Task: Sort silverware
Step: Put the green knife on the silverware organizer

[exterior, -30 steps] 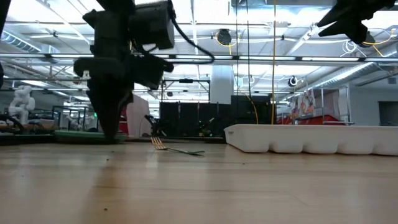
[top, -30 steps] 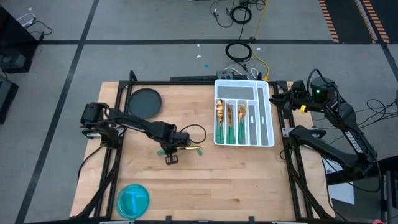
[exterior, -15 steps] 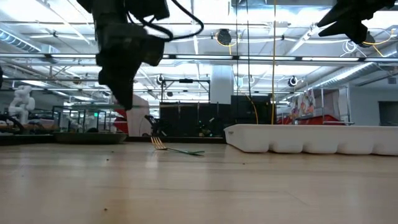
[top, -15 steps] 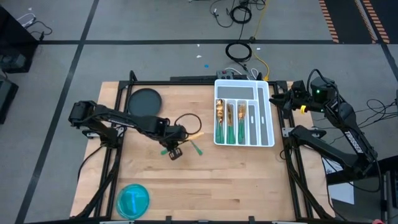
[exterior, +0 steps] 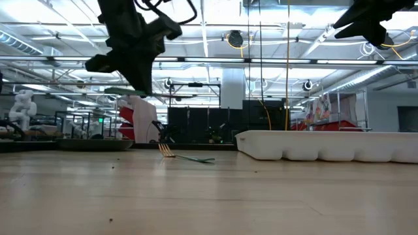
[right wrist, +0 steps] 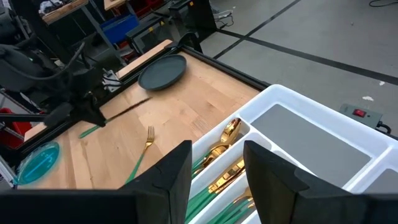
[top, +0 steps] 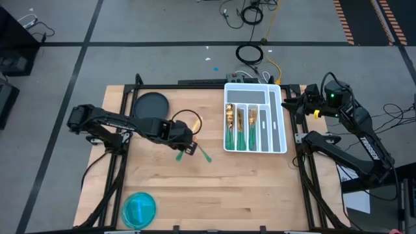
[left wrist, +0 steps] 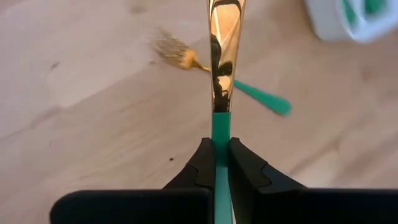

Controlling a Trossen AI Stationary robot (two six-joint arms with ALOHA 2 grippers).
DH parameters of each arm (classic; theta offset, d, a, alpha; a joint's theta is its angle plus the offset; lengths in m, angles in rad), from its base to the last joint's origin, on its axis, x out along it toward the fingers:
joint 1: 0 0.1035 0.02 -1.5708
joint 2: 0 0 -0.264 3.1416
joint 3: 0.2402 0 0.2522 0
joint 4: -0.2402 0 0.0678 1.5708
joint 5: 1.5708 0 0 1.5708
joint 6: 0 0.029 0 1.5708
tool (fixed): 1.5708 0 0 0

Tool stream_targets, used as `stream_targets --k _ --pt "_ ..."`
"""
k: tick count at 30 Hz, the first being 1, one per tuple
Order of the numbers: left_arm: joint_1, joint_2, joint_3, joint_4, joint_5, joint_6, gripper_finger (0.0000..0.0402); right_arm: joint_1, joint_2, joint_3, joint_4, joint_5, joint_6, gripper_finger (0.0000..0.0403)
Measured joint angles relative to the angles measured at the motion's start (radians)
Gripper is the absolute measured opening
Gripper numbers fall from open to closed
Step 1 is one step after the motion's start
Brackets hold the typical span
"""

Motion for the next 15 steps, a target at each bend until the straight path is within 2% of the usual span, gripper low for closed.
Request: stream_targets --k 5,15 --pt "0.001 0.002 0.0 -0.069 -0.091 -0.208 0.0019 0.0 0.0 0.0 0.0 0.0 0.0 0.0139" --pt "0.013 0.002 0.0 -0.142 -0.059 -0.252 0.0019 0.0 0.0 0.0 0.0 0.0 -0.007 0.0139"
